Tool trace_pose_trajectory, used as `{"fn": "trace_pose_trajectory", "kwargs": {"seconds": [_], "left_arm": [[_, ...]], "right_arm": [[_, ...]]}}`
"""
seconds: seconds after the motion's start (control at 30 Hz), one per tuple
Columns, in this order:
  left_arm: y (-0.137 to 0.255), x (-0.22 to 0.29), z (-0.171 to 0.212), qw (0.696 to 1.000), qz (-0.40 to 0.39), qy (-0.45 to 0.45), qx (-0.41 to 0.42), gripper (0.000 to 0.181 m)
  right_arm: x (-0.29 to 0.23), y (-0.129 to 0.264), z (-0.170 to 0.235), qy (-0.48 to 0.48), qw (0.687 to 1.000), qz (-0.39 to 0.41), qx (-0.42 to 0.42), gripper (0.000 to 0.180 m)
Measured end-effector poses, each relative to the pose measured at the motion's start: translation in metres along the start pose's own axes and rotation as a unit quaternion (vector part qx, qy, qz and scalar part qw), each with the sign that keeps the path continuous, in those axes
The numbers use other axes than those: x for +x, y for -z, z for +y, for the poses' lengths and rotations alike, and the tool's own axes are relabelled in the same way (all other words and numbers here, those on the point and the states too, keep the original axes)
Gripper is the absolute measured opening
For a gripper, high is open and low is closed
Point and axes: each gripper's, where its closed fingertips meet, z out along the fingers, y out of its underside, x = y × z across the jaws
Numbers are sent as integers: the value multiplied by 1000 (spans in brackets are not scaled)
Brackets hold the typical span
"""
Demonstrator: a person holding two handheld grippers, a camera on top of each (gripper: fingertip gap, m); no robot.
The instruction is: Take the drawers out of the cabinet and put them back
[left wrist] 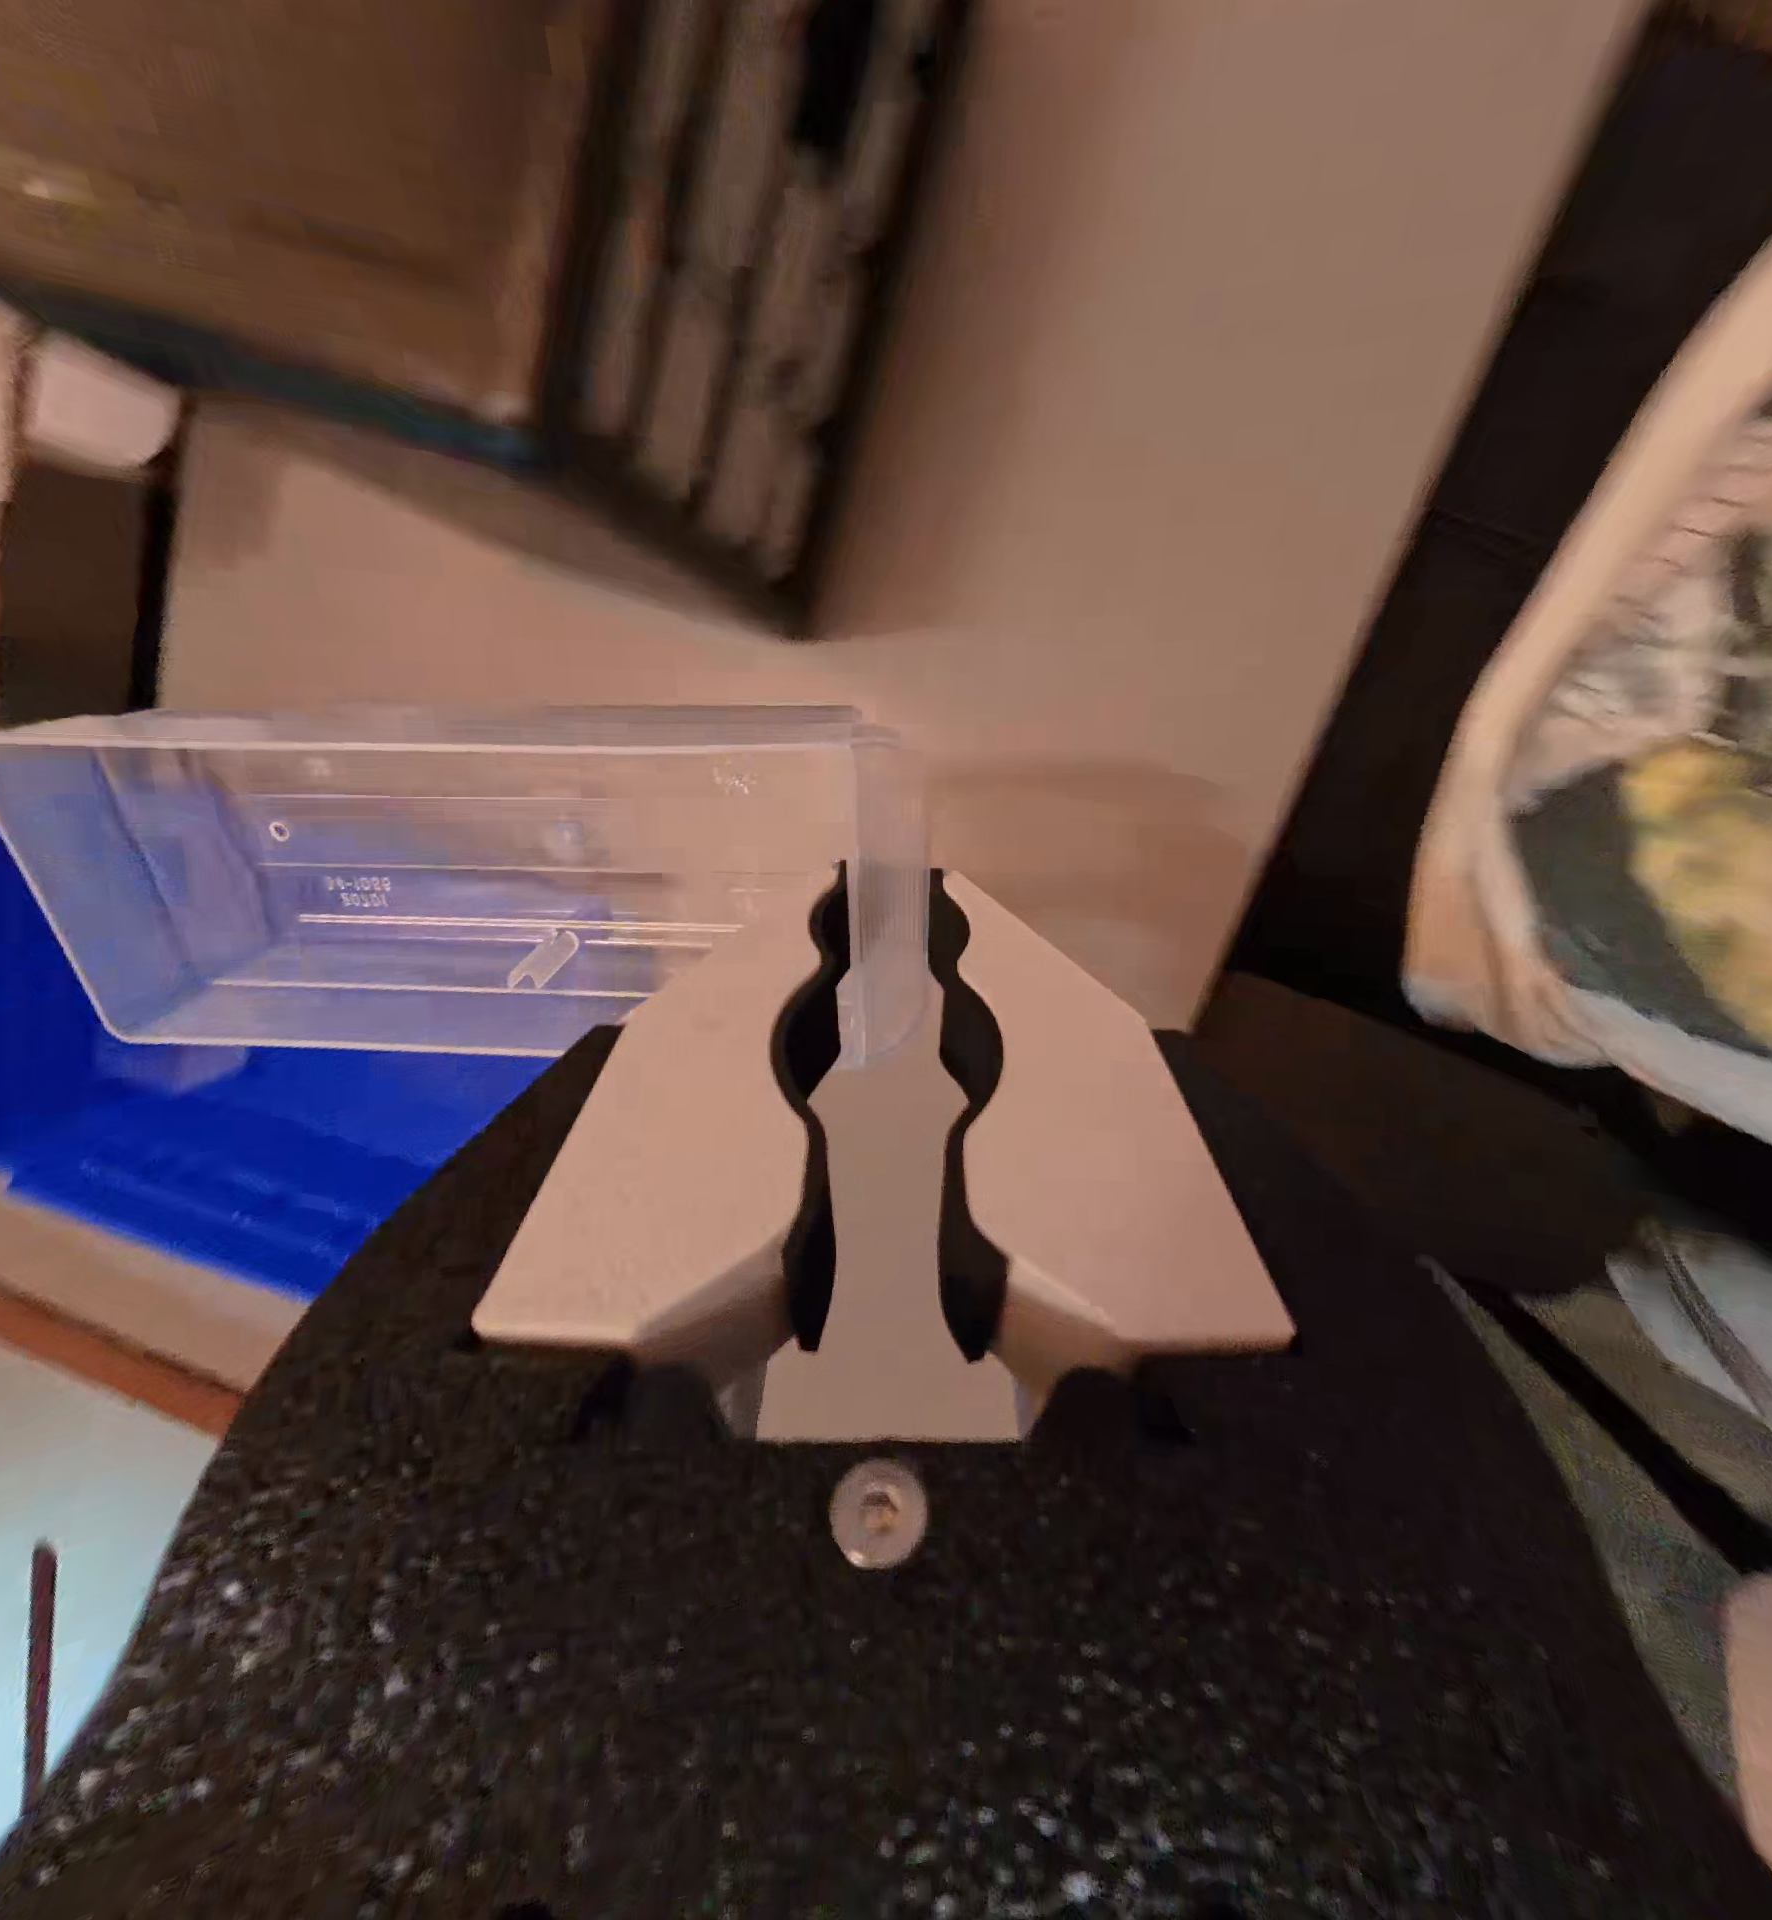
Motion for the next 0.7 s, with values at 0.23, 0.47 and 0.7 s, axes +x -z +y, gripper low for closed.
{"fn": "trace_pose_trajectory", "kwargs": {"seconds": [0.23,0.47,0.7], "left_arm": [[-22,109,-20,977,187,-95,-38,10],[-83,159,-57,941,269,-192,-79,10],[-132,163,-100,920,299,-230,-104,11]], "right_arm": [[0,0,0,-3,1000,9,0,0],[0,0,0,-2,1000,15,-10,0],[0,0,1,11,999,23,-25,0]]}}
